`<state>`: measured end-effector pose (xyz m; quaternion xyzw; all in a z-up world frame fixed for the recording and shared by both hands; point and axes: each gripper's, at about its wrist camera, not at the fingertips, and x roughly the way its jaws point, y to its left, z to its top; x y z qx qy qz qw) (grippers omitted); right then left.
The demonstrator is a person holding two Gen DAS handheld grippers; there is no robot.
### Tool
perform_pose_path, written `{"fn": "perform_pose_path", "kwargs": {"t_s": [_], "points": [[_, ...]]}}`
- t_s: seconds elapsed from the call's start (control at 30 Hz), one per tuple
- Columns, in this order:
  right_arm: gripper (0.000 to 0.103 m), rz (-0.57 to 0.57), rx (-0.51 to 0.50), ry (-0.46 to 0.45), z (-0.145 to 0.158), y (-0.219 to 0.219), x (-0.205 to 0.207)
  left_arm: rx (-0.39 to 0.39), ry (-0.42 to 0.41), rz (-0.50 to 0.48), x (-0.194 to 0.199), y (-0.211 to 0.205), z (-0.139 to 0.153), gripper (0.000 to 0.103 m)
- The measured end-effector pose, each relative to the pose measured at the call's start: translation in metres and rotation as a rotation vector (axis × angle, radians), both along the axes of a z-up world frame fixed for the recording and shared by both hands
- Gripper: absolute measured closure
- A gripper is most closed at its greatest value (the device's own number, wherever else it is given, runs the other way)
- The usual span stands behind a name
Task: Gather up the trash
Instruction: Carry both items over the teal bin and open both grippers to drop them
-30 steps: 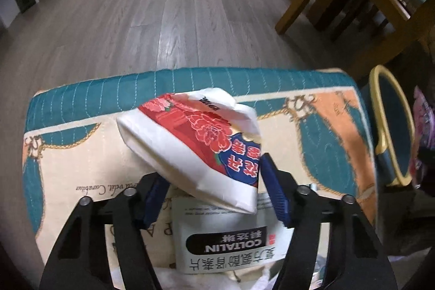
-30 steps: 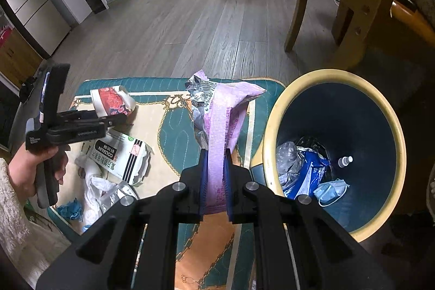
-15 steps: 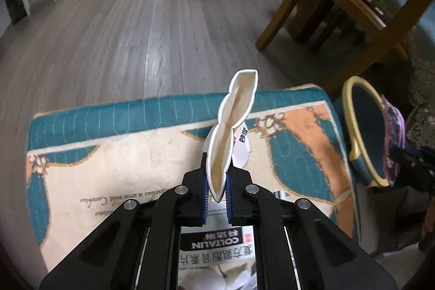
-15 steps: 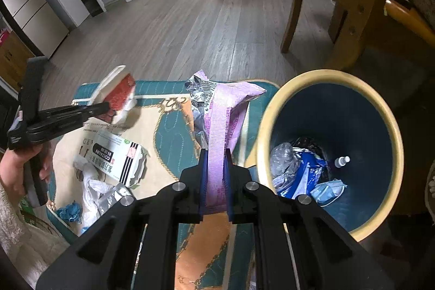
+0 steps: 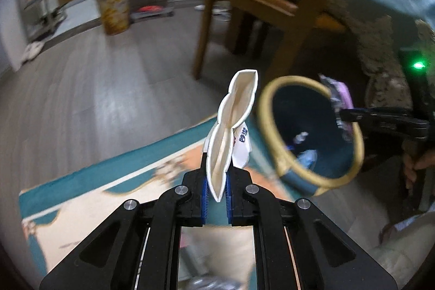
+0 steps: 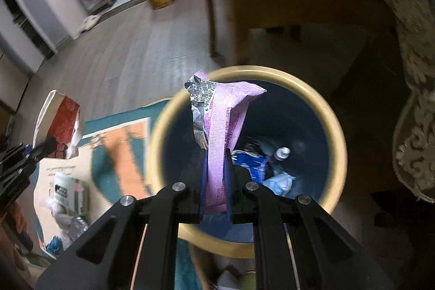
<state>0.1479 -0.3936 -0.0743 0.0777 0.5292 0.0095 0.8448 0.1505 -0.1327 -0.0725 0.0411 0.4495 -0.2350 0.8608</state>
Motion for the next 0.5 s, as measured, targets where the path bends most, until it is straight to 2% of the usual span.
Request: {"fn": "perform_pose_path", "kwargs": {"t_s": [0.17, 0.33, 0.37, 0.4, 0.47, 0.5], "points": [[0.093, -0.076, -0.003, 0.049, -0.015, -0.039, -0.008, -0.069, 0.012, -0.085, 0.0, -0.061, -0.002, 0.092], [0.092, -0.121, 0.001, 0.048, -0.015, -0.062, -0.015, -0.05, 0.005, -0.165, -0.007, -0.113, -0.015, 0.092], [0.087, -0.128, 0.006, 0.042, -0.013, -0.064, -0.015, -0.045, 0.005, -0.17, -0.009, -0.121, -0.02, 0.091], [0.075, -0.133, 0.011, 0.038, -0.012, -0.066, -0.016, -0.037, 0.007, -0.175, -0.009, -0.125, -0.023, 0.087], [0.062, -0.134, 0.016, 0.028, -0.009, -0.068, -0.018, -0.017, 0.009, -0.176, -0.01, -0.131, -0.029, 0.083], [0.062, -0.13, 0.019, 0.027, -0.009, -0.068, -0.018, -0.01, 0.013, -0.173, -0.01, -0.133, -0.031, 0.077]]}}
